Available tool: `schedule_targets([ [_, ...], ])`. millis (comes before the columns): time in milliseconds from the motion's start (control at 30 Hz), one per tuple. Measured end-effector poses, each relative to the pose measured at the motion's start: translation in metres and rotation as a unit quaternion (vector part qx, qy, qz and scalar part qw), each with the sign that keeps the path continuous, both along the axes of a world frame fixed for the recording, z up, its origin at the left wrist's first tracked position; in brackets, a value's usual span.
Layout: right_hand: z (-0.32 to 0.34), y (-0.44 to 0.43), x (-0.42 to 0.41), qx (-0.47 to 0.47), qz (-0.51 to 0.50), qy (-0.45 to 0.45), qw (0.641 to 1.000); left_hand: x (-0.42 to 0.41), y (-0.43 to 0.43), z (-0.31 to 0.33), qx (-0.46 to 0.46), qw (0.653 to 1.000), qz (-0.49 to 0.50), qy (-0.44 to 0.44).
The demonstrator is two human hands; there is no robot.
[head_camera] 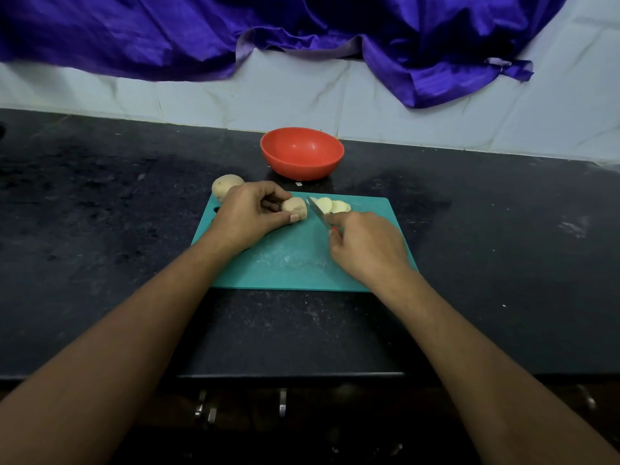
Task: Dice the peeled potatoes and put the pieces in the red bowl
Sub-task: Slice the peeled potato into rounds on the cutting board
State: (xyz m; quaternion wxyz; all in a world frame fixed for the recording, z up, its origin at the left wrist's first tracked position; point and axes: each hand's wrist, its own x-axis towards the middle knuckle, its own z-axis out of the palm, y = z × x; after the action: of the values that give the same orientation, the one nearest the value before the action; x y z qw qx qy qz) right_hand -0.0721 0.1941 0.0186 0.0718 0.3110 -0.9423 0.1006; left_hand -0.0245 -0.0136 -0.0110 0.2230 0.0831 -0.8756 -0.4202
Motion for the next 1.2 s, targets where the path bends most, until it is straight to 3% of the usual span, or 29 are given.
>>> schedule_targets([
  [333, 0.015, 0.016, -0.010, -0.115, -0.011, -0.040, 0.993, 0.003, 0.002, 0.004, -0.003, 1.000, -0.003, -0.004],
  [1200, 0.028, -0.037, 0.004, -0.045, 0.029, 0.016, 0.998, 0.002, 0.002, 0.003, -0.023, 1.000, 0.003, 0.015],
])
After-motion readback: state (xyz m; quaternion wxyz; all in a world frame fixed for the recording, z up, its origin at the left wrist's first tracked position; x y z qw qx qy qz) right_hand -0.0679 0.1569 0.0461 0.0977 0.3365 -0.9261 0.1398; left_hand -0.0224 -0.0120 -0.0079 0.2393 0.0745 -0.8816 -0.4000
